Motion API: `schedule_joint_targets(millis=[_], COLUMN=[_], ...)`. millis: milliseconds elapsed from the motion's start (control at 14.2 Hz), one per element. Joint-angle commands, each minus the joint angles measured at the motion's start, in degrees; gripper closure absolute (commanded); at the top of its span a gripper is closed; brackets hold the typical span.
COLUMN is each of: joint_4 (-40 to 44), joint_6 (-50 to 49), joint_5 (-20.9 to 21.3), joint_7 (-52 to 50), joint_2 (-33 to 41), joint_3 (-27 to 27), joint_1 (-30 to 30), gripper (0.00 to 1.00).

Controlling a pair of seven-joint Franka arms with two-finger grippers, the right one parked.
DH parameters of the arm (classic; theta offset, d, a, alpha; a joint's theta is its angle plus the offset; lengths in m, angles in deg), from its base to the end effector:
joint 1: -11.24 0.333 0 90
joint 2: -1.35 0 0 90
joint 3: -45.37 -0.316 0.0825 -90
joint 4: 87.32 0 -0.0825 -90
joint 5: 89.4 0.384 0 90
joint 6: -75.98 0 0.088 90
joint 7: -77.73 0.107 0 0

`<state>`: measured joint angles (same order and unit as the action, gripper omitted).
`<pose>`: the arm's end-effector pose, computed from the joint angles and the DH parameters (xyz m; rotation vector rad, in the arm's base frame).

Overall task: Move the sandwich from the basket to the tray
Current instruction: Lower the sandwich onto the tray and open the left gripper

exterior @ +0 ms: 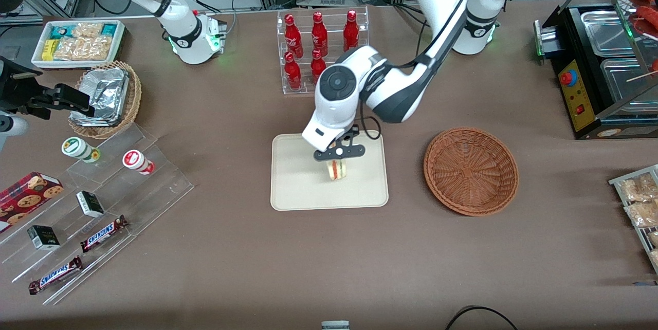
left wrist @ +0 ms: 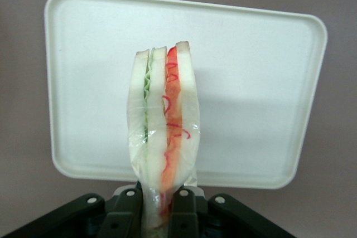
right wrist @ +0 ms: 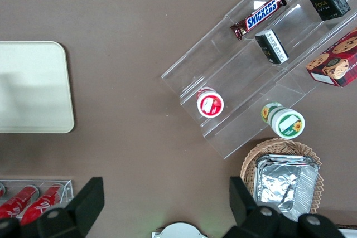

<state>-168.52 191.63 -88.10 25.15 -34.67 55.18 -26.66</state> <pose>0.5002 -0.5135 0.3333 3.0979 0.1647 -0.1142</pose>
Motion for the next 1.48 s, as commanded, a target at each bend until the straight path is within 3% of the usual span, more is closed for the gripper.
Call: schedule_joint_targets(millis=[0,565,635,706,776,1271,1412], joint_4=[2.54,2.45,2.45,2.45,2.45,2.45,2.27], joint_6=[2.19,7.48,7.48,7.48,7.22,-0.50,-3.31], joint_5=[2.21,5.29,5.38,5.30,5.38,4.24,2.06], joint_7=[0.72,5.03,4.86,4.42,4.42,2.23,1.34], joint_2=[-3.60,-9.67,-10.11,-9.86,-9.33,1.29,5.60], joint_3=[-0.67,-0.76,-0.76,-0.76,-0.85,-1.11,-1.11], joint_1=[-1.91,-4.03,-4.03,-3.94,-3.94,-1.06,0.80], gripper=[1.00,1.00,0.93,0.55,0.01,0.00,0.00])
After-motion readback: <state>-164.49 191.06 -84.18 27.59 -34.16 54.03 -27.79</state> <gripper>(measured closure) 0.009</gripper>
